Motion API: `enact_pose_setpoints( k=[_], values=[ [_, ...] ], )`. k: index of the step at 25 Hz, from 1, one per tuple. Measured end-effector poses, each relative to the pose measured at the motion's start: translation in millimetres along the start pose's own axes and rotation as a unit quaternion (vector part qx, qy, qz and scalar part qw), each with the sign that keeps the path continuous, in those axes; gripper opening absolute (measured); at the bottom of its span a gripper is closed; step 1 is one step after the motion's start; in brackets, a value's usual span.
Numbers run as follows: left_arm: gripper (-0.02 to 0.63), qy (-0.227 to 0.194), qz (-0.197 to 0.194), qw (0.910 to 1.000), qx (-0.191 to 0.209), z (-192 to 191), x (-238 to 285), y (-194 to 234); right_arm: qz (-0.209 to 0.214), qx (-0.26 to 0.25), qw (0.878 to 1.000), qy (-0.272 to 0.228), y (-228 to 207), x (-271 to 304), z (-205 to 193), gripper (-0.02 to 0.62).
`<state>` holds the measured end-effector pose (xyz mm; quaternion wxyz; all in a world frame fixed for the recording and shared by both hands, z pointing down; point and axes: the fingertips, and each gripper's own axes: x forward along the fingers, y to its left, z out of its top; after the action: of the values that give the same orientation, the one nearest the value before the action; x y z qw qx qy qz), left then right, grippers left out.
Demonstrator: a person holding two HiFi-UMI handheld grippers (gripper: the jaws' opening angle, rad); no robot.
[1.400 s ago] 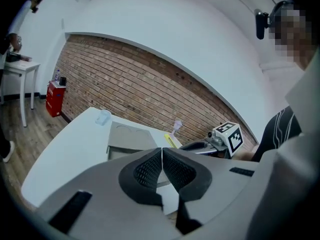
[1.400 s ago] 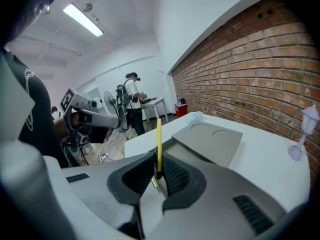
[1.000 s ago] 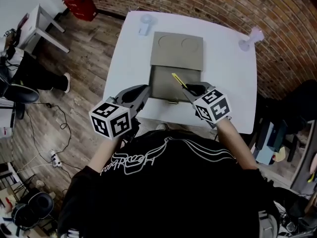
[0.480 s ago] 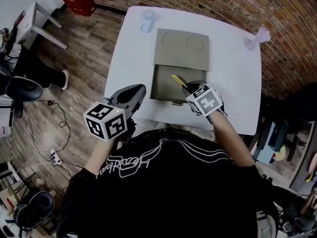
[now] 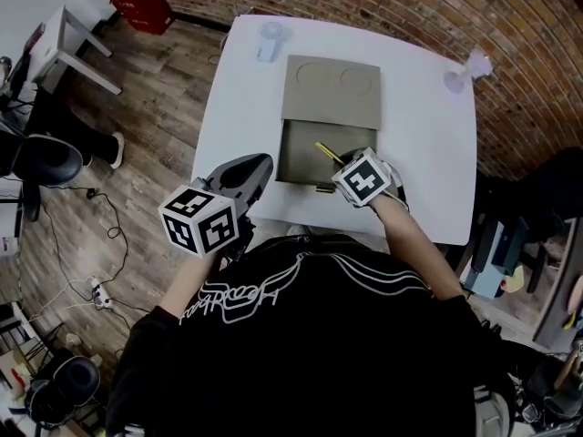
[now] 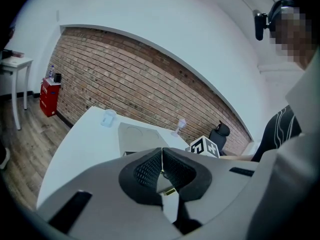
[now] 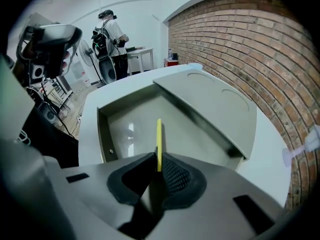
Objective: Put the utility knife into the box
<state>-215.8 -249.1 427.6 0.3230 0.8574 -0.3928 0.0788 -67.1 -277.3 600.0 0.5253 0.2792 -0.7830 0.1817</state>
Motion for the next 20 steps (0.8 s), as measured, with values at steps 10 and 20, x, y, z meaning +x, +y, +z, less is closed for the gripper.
enact_pose_setpoints(
  k=[10,20],
  values=[
    [0.031,0.001,-0.003,1.0,-0.001,-5,-4,-5,-0.017,0.005,1.0,-0.003,-1,-4,-3,0.07],
    [0.032,-0.003,-0.005,0.9999,0.009,-5,-12,-13,0.022,0.029,0.997,-0.071,12,-26,8,0.166]
  ],
)
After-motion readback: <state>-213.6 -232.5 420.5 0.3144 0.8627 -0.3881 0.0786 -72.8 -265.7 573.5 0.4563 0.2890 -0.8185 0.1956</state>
